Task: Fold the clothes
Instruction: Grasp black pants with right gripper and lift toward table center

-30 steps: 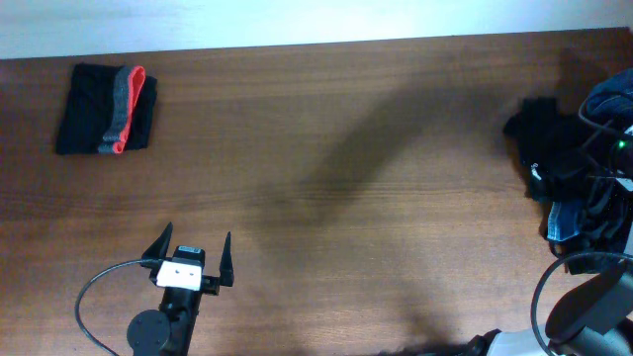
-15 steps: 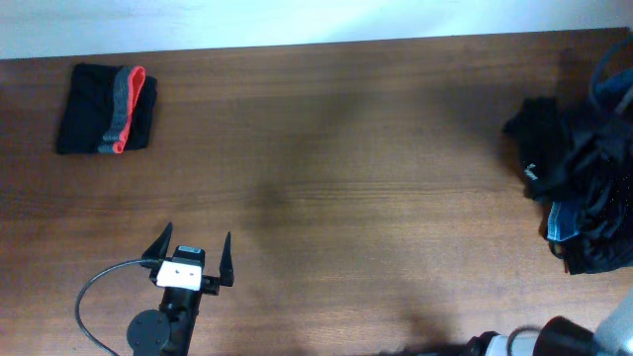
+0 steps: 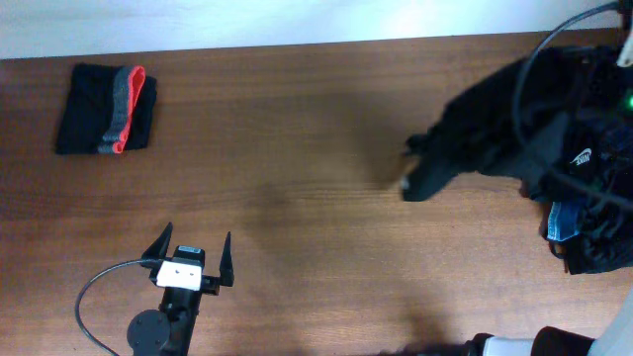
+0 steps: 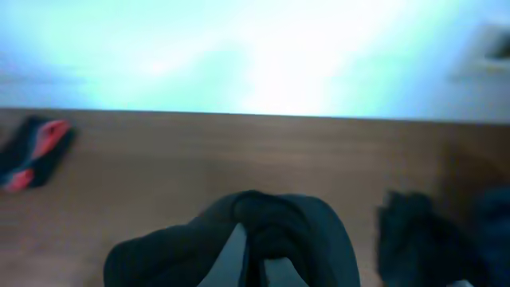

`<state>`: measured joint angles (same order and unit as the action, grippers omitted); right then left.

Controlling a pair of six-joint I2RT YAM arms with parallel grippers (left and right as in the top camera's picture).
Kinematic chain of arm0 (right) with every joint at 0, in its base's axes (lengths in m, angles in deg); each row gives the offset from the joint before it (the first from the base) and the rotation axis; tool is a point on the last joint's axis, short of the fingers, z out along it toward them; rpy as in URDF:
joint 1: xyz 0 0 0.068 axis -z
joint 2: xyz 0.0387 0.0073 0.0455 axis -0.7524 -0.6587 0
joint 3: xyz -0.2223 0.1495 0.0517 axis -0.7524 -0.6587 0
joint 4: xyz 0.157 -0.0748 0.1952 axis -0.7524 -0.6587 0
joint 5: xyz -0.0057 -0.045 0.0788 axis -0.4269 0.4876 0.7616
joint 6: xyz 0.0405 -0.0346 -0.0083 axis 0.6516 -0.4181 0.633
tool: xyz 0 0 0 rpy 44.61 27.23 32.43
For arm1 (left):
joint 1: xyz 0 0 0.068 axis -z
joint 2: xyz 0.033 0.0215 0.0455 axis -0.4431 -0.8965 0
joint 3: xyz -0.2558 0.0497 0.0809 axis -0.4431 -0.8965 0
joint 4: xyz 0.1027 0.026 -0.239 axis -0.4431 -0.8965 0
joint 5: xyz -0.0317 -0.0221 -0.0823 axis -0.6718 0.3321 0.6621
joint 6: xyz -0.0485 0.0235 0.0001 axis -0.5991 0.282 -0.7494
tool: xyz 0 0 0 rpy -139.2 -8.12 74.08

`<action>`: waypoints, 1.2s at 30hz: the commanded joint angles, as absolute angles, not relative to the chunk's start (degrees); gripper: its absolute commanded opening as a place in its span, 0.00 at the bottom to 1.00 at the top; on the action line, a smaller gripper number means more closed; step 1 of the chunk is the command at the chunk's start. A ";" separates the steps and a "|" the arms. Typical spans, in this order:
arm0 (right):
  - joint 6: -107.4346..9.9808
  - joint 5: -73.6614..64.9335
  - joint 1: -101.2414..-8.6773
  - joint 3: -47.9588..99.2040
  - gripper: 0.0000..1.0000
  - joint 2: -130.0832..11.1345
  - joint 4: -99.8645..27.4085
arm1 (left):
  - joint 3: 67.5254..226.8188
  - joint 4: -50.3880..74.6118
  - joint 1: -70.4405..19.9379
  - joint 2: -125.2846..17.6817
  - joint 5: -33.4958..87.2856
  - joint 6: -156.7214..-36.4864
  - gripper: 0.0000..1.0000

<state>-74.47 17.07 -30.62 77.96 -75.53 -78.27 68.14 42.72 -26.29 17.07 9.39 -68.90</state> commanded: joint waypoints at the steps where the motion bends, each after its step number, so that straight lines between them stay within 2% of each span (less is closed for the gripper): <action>1: -75.90 24.28 -33.99 79.93 0.04 -75.20 -77.79 | 67.83 42.68 -26.64 17.55 10.00 -67.98 0.99; 15: -71.59 23.25 -54.25 79.90 0.04 -77.36 -81.35 | 67.83 42.68 -26.64 17.55 10.00 -67.98 0.99; 19: -73.60 12.06 -59.43 79.88 0.04 -80.14 -89.20 | 67.83 42.68 -26.64 17.55 10.00 -67.98 0.99; 21: -69.60 4.98 -60.87 79.77 0.04 -82.06 -90.55 | 67.83 42.68 -26.64 17.55 10.00 -67.98 0.99; 23: -67.09 3.91 -61.77 79.79 0.04 -84.49 -91.89 | 67.83 42.68 -26.64 17.55 10.00 -67.98 0.99; 30: -68.14 -1.75 -63.10 79.82 0.04 -89.65 -92.15 | 67.83 42.68 -26.62 17.55 10.02 -68.03 0.99; 33: -71.09 -2.89 -64.11 79.82 0.04 -91.20 -96.13 | 67.83 42.92 -26.62 17.55 10.98 -68.20 0.99; 36: -72.00 -13.84 -65.26 79.88 0.04 -91.40 -96.83 | 67.88 43.66 -26.57 17.55 18.35 -68.20 0.99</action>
